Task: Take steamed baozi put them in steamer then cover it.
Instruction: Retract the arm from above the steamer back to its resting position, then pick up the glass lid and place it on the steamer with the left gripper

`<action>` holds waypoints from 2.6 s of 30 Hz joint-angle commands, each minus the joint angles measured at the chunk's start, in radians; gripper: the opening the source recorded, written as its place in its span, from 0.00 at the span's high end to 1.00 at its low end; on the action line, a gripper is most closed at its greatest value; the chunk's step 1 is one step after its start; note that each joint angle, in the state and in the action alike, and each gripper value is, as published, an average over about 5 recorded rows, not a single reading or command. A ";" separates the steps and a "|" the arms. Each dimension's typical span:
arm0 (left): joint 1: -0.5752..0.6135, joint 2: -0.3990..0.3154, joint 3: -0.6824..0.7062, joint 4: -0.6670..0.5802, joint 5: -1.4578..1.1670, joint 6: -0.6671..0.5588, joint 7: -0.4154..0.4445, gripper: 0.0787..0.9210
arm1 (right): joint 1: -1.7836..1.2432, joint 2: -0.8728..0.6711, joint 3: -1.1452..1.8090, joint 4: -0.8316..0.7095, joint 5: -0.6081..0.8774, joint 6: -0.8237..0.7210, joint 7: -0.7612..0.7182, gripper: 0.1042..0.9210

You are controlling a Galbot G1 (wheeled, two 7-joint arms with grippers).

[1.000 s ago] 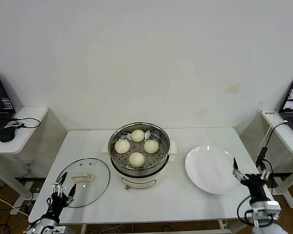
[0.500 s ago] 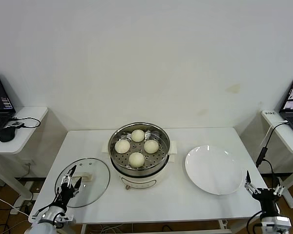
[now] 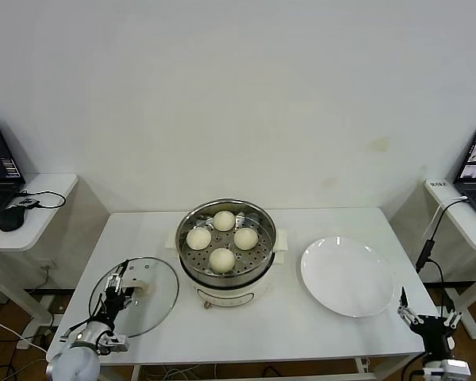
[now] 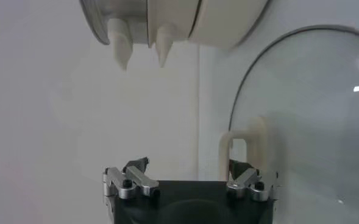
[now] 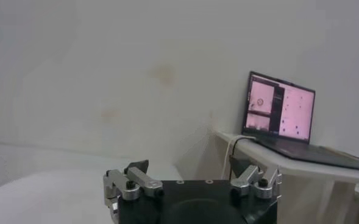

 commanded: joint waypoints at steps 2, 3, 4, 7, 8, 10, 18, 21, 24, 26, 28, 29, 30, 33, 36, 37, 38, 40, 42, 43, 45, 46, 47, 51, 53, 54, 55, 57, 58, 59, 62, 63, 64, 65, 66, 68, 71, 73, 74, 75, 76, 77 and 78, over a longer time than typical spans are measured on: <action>-0.042 -0.001 0.008 0.077 0.018 0.002 -0.005 0.28 | -0.007 0.003 0.003 -0.007 0.004 -0.002 -0.002 0.12; -0.042 -0.002 0.008 0.081 0.018 0.002 -0.005 0.31 | -0.009 0.002 0.000 -0.003 0.018 -0.008 -0.004 0.12; -0.042 -0.003 0.008 0.084 0.018 0.002 -0.006 0.34 | -0.011 0.002 -0.003 0.002 0.033 -0.015 -0.006 0.12; -0.039 -0.005 0.007 0.094 0.018 0.003 -0.010 0.44 | -0.016 0.003 -0.013 0.021 0.064 -0.033 -0.011 0.12; -0.039 -0.007 0.006 0.097 0.017 0.002 -0.014 0.48 | -0.016 0.003 -0.014 0.025 0.064 -0.034 -0.012 0.12; -0.035 -0.008 0.005 0.098 0.014 0.001 -0.026 0.54 | -0.016 0.004 -0.017 0.032 0.062 -0.036 -0.012 0.12; 0.003 -0.003 -0.017 0.018 -0.014 0.009 -0.070 0.82 | -0.032 0.006 -0.047 0.062 0.067 -0.041 -0.017 0.12; 0.029 0.005 -0.033 -0.044 -0.028 0.028 -0.068 0.90 | -0.034 0.011 -0.066 0.073 0.062 -0.042 -0.019 0.12; 0.061 0.017 -0.057 -0.117 -0.042 0.055 -0.056 0.93 | -0.034 0.013 -0.081 0.080 0.057 -0.042 -0.020 0.12; 0.084 0.026 -0.080 -0.173 -0.048 0.075 -0.043 0.93 | -0.038 0.013 -0.092 0.088 0.057 -0.045 -0.021 0.12; 0.110 0.038 -0.112 -0.236 -0.049 0.096 -0.019 0.93 | -0.044 0.013 -0.103 0.097 0.057 -0.047 -0.022 0.12; 0.122 0.044 -0.129 -0.267 -0.050 0.107 -0.002 0.93 | -0.047 0.013 -0.107 0.101 0.056 -0.047 -0.023 0.12; 0.134 0.053 -0.146 -0.299 -0.052 0.118 0.016 0.93 | -0.050 0.013 -0.111 0.104 0.052 -0.047 -0.024 0.12; 0.160 0.083 -0.194 -0.384 -0.059 0.142 0.079 0.93 | -0.055 0.010 -0.119 0.109 0.037 -0.045 -0.026 0.12; 0.162 0.116 -0.234 -0.429 -0.072 0.156 0.131 0.93 | -0.060 0.008 -0.126 0.109 0.024 -0.043 -0.028 0.12; 0.159 0.127 -0.243 -0.439 -0.080 0.159 0.144 0.93 | -0.062 0.007 -0.129 0.109 0.020 -0.042 -0.029 0.12; 0.156 0.139 -0.250 -0.448 -0.093 0.164 0.156 0.93 | -0.064 0.007 -0.132 0.109 0.015 -0.041 -0.029 0.12; 0.152 0.163 -0.252 -0.470 -0.126 0.179 0.181 0.93 | -0.070 0.009 -0.139 0.110 0.002 -0.038 -0.031 0.12; 0.148 0.185 -0.236 -0.503 -0.152 0.199 0.204 0.93 | -0.074 0.012 -0.146 0.109 -0.014 -0.034 -0.032 0.12; 0.143 0.193 -0.222 -0.519 -0.160 0.210 0.213 0.93 | -0.076 0.014 -0.151 0.108 -0.024 -0.031 -0.033 0.12; 0.127 0.205 -0.176 -0.550 -0.160 0.241 0.228 0.93 | -0.077 0.019 -0.161 0.103 -0.050 -0.024 -0.036 0.12; 0.116 0.209 -0.147 -0.562 -0.161 0.259 0.235 0.93 | -0.076 0.022 -0.165 0.100 -0.064 -0.020 -0.039 0.12; 0.102 0.213 -0.112 -0.575 -0.163 0.279 0.243 0.93 | -0.076 0.025 -0.171 0.096 -0.082 -0.016 -0.041 0.12; 0.043 0.207 0.033 -0.617 -0.192 0.357 0.286 0.93 | -0.071 0.043 -0.186 0.087 -0.136 0.002 -0.044 0.12; 0.007 0.186 0.102 -0.626 -0.184 0.387 0.304 0.93 | -0.070 0.052 -0.192 0.086 -0.156 0.010 -0.040 0.12; -0.012 0.173 0.137 -0.627 -0.171 0.396 0.312 0.93 | -0.070 0.056 -0.194 0.086 -0.165 0.012 -0.038 0.12; -0.031 0.162 0.167 -0.625 -0.158 0.406 0.319 0.93 | -0.069 0.061 -0.198 0.084 -0.175 0.013 -0.036 0.12; -0.071 0.137 0.233 -0.613 -0.122 0.424 0.333 0.93 | -0.065 0.072 -0.207 0.076 -0.207 0.015 -0.027 0.12; -0.090 0.126 0.263 -0.605 -0.104 0.432 0.340 0.93 | -0.060 0.078 -0.210 0.070 -0.230 0.017 -0.021 0.12; -0.112 0.113 0.293 -0.594 -0.085 0.441 0.346 0.93 | -0.054 0.085 -0.213 0.062 -0.254 0.019 -0.014 0.12; -0.174 0.076 0.361 -0.558 -0.041 0.469 0.369 0.93 | -0.037 0.105 -0.217 0.043 -0.308 0.024 0.007 0.12; -0.193 0.062 0.380 -0.547 -0.030 0.480 0.377 0.93 | -0.034 0.111 -0.219 0.039 -0.316 0.025 0.012 0.12; -0.207 0.049 0.394 -0.537 -0.021 0.489 0.386 0.93 | -0.032 0.116 -0.221 0.035 -0.324 0.028 0.016 0.12; -0.222 0.035 0.406 -0.530 -0.013 0.499 0.395 0.93 | -0.031 0.120 -0.223 0.030 -0.332 0.031 0.019 0.12; -0.236 0.019 0.417 -0.522 -0.003 0.508 0.403 0.93 | -0.031 0.124 -0.224 0.027 -0.339 0.034 0.021 0.12; -0.262 -0.015 0.434 -0.508 0.014 0.521 0.419 0.93 | -0.032 0.129 -0.228 0.021 -0.349 0.040 0.024 0.12; -0.299 -0.067 0.458 -0.485 0.043 0.537 0.438 0.93 | -0.032 0.132 -0.236 0.013 -0.358 0.044 0.025 0.12; -0.322 -0.099 0.473 -0.465 0.064 0.544 0.449 0.93 | -0.030 0.131 -0.240 0.009 -0.362 0.044 0.024 0.12; -0.334 -0.115 0.480 -0.451 0.075 0.548 0.453 0.93 | -0.029 0.132 -0.241 0.006 -0.363 0.043 0.024 0.12; -0.346 -0.130 0.486 -0.437 0.085 0.550 0.457 0.93 | -0.028 0.133 -0.243 0.004 -0.365 0.043 0.024 0.12; -0.356 -0.145 0.491 -0.422 0.093 0.552 0.459 0.93 | -0.027 0.134 -0.244 0.001 -0.366 0.044 0.024 0.12; -0.365 -0.159 0.495 -0.408 0.101 0.554 0.461 0.93 | -0.026 0.135 -0.246 -0.002 -0.368 0.044 0.024 0.12; -0.373 -0.171 0.497 -0.396 0.109 0.554 0.462 0.93 | -0.026 0.137 -0.247 -0.005 -0.370 0.045 0.024 0.12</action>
